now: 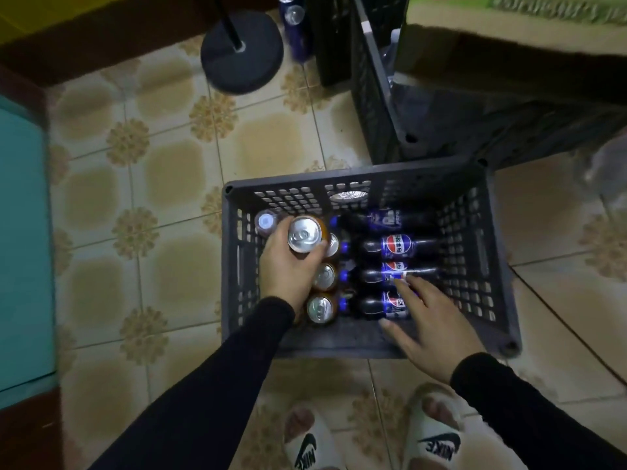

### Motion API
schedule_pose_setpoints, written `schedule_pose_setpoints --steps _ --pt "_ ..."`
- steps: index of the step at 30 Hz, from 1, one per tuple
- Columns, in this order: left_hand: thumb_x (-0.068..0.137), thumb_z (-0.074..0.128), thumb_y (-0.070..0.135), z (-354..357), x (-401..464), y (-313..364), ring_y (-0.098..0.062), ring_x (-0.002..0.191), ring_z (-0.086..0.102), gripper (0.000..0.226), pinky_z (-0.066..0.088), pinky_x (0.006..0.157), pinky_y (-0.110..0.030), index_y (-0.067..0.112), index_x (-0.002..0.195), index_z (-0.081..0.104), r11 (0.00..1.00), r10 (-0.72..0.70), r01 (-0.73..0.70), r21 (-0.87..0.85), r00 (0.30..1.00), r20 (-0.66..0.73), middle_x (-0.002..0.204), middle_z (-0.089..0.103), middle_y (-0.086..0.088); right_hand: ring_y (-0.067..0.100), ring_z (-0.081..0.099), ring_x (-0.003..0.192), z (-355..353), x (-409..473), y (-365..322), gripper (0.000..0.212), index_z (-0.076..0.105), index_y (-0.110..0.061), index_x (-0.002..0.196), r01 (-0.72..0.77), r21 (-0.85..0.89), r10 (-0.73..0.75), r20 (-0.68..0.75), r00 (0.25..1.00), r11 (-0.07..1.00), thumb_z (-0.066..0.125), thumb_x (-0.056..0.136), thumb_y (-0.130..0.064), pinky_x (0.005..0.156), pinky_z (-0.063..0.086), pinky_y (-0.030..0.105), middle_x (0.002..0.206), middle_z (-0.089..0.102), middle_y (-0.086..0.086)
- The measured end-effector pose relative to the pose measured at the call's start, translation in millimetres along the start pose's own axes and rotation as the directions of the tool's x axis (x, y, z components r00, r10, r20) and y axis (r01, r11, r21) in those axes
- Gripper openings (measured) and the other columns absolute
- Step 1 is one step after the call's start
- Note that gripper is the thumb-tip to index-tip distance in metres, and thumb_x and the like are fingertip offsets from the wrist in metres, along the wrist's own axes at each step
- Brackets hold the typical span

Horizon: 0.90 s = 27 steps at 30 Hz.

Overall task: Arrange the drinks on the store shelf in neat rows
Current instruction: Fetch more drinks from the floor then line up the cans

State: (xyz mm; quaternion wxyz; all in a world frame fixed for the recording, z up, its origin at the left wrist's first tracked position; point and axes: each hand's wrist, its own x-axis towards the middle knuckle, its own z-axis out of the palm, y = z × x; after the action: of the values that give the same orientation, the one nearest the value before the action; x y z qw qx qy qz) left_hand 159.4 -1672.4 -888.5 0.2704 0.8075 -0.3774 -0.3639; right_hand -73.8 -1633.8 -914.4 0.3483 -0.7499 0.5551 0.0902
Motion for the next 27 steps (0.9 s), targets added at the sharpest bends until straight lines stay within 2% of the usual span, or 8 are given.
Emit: schedule_pose_setpoints --steps 5,8,12,14,17,21,24,27 --pt "0.088 0.074 0.028 39 60 -12 -0.022 0.123 0.055 0.062 0.046 0.106 -0.040 0.016 0.141 0.045 0.996 0.004 0.000 0.094 0.999 -0.044 0.137 0.056 -0.004 0.031 0.037 0.142 29 14 12 0.090 0.039 -0.017 0.150 -0.010 -0.012 0.011 0.027 1.000 1.000 0.011 0.090 -0.077 0.113 0.031 0.042 0.154 0.039 0.013" --pt "0.090 0.073 0.024 57 78 -21 -0.024 0.123 0.055 0.060 0.046 0.104 -0.036 0.012 0.140 0.044 0.991 -0.027 0.028 0.130 1.000 -0.016 0.138 0.054 -0.008 0.031 0.040 0.140 36 18 15 0.086 0.041 -0.017 0.148 -0.019 -0.033 0.021 0.069 0.997 0.999 0.013 0.092 -0.075 0.112 0.031 0.041 0.151 0.042 0.012" --pt "0.090 0.072 0.022 80 96 -32 -0.031 0.123 0.053 0.051 0.042 0.101 -0.036 0.003 0.131 0.047 0.977 -0.098 0.097 0.187 0.995 -0.004 0.135 0.054 -0.016 0.031 0.050 0.132 38 18 15 0.081 0.050 -0.015 0.142 -0.019 -0.055 0.021 0.045 0.999 0.998 0.020 0.095 -0.072 0.105 0.042 0.046 0.145 0.051 0.012" --pt "0.091 0.071 0.022 88 104 -36 -0.034 0.121 0.053 0.046 0.042 0.098 -0.035 0.001 0.126 0.049 0.967 -0.148 0.146 0.207 0.989 -0.006 0.132 0.054 -0.018 0.028 0.043 0.138 37 19 14 0.087 0.044 -0.018 0.147 -0.031 -0.029 0.032 0.048 0.998 0.999 0.014 0.092 -0.077 0.110 0.038 0.043 0.151 0.044 0.009" --pt "0.092 0.068 0.021 95 112 -41 -0.036 0.120 0.054 0.047 0.042 0.099 -0.034 -0.001 0.129 0.049 0.949 -0.195 0.192 0.251 0.981 -0.012 0.136 0.049 -0.021 0.019 0.018 0.150 38 21 16 0.102 0.022 -0.027 0.156 -0.031 -0.001 0.031 0.055 0.998 1.000 -0.007 0.078 -0.086 0.120 0.020 0.034 0.163 0.020 -0.001" --pt "0.094 0.066 0.023 97 114 -46 -0.036 0.120 0.054 0.050 0.041 0.100 -0.033 0.000 0.133 0.047 0.938 -0.195 0.195 0.288 0.980 -0.027 0.138 0.045 -0.020 0.014 0.007 0.151 35 21 15 0.109 0.005 -0.034 0.157 -0.054 0.001 0.053 0.100 0.994 0.999 -0.020 0.066 -0.089 0.122 0.015 0.031 0.165 0.005 -0.007" --pt "0.092 0.069 0.025 100 110 -49 -0.036 0.117 0.056 0.049 0.044 0.096 -0.036 0.001 0.129 0.050 0.942 -0.180 0.183 0.282 0.983 -0.037 0.134 0.048 -0.019 0.013 0.007 0.151 36 21 14 0.111 0.005 -0.034 0.156 -0.066 0.006 0.065 0.103 0.993 0.998 -0.022 0.063 -0.089 0.122 0.015 0.030 0.164 0.006 -0.008" --pt "0.092 0.069 0.027 98 107 -50 -0.035 0.118 0.056 0.048 0.045 0.095 -0.036 0.003 0.129 0.050 0.944 -0.184 0.191 0.269 0.982 -0.051 0.133 0.051 -0.018 0.015 0.016 0.150 37 21 14 0.110 0.018 -0.030 0.156 -0.059 0.013 0.058 0.066 0.996 0.998 -0.016 0.068 -0.089 0.121 0.020 0.032 0.163 0.017 -0.005"
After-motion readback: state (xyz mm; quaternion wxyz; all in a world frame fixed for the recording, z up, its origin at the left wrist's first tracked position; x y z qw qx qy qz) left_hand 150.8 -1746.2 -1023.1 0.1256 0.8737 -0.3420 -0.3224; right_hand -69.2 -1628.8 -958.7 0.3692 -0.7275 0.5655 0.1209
